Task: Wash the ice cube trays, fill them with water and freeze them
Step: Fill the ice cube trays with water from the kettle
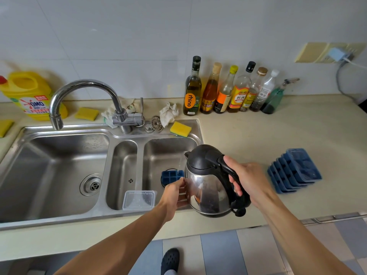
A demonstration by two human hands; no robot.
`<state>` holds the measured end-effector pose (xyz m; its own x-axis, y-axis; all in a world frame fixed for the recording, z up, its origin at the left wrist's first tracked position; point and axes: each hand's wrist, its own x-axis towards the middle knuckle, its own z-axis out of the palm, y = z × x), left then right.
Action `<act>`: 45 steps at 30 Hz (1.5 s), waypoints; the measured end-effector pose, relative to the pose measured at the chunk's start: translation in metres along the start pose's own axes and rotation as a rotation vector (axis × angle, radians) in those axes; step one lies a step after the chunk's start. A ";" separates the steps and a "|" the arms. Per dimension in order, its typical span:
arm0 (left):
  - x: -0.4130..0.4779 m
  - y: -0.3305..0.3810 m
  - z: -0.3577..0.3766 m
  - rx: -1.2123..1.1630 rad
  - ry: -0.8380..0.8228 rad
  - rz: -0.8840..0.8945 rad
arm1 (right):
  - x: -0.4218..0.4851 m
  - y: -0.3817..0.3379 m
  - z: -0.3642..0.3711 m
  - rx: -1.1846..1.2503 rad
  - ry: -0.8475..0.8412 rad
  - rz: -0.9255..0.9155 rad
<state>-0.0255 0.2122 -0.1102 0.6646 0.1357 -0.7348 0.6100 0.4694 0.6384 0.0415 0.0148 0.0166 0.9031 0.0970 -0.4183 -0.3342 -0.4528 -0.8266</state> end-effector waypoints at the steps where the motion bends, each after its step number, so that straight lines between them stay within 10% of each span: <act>1: 0.001 0.000 -0.001 -0.002 0.003 -0.002 | 0.001 0.000 0.001 -0.002 0.000 -0.002; 32: 0.005 -0.002 -0.009 0.018 0.004 0.003 | -0.003 0.018 0.009 0.054 0.020 -0.054; 45: 0.011 0.088 0.007 0.299 -0.096 0.511 | 0.030 0.040 0.000 0.285 0.219 -0.047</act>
<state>0.0382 0.2488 -0.0602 0.9333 0.1939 -0.3024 0.2883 0.0978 0.9525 0.0555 0.0001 -0.0292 0.9452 -0.0943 -0.3126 -0.3251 -0.1840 -0.9276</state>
